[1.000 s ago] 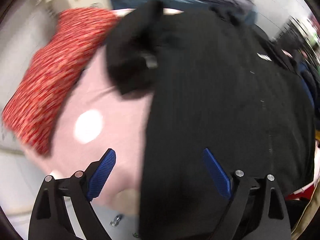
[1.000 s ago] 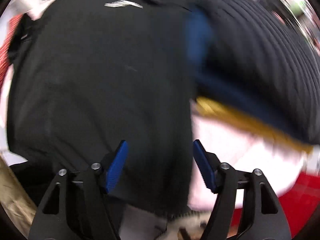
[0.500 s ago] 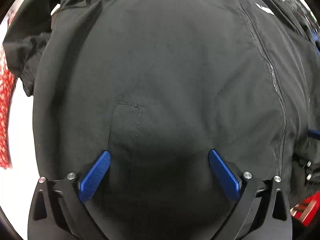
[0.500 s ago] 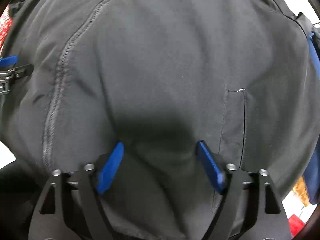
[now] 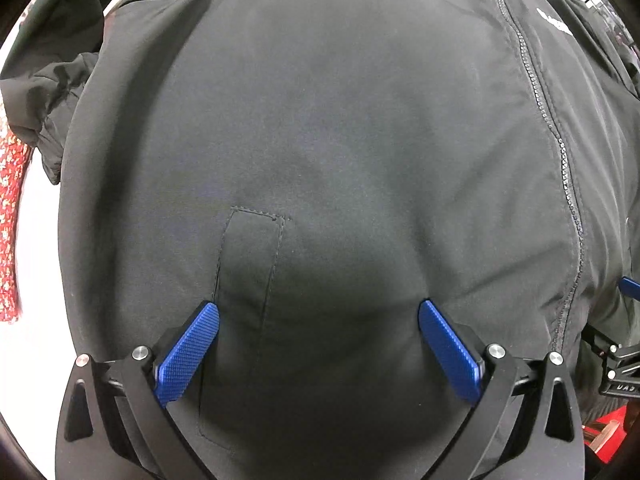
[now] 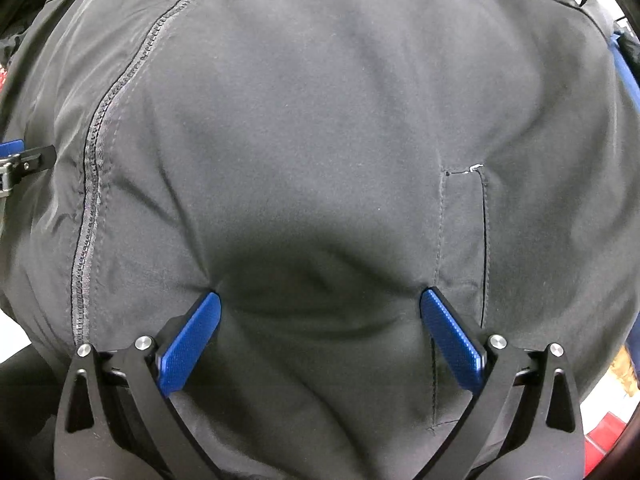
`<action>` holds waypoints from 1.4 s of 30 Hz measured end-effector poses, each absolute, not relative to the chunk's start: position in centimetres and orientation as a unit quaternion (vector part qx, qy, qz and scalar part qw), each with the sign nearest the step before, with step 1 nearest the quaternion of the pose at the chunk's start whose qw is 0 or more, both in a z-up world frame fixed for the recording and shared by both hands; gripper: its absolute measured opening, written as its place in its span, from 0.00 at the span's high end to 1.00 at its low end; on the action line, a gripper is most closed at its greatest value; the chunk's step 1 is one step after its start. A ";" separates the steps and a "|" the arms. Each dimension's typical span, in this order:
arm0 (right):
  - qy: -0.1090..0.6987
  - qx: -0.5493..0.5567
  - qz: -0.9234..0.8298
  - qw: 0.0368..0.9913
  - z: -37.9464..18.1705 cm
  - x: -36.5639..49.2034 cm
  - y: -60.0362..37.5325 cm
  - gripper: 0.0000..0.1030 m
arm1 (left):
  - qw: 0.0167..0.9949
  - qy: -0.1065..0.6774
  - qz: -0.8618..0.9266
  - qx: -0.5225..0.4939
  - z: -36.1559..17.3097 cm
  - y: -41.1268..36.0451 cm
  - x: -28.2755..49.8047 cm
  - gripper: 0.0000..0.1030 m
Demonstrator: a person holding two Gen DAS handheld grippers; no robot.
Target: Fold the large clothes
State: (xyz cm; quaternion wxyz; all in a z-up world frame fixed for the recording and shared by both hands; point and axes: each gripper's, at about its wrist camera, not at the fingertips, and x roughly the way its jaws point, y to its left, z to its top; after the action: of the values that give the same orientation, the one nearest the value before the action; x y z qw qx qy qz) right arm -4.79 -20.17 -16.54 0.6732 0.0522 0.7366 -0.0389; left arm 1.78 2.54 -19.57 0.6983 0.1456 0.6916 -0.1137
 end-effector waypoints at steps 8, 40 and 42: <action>0.651 0.138 -0.031 0.745 -7.4 3.1 -27.8 0.05 | 0.695 0.703 -0.081 0.125 -18.2 2.3 3.0 0.06; 0.517 0.419 -0.377 0.644 -10.3 13.6 -64.3 0.96 | 0.733 0.654 -0.109 0.152 -11.3 -3.8 4.5 0.06; 0.494 0.427 -0.394 0.647 -8.8 12.1 -64.3 0.96 | 0.738 0.648 -0.121 0.146 -11.0 -4.4 4.7 0.06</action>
State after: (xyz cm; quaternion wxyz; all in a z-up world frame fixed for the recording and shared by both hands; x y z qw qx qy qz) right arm 12.11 -64.31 -8.77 0.6470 0.4269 0.4938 -0.3940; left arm 4.71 -4.37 -10.99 0.7376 0.1458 0.6482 -0.1207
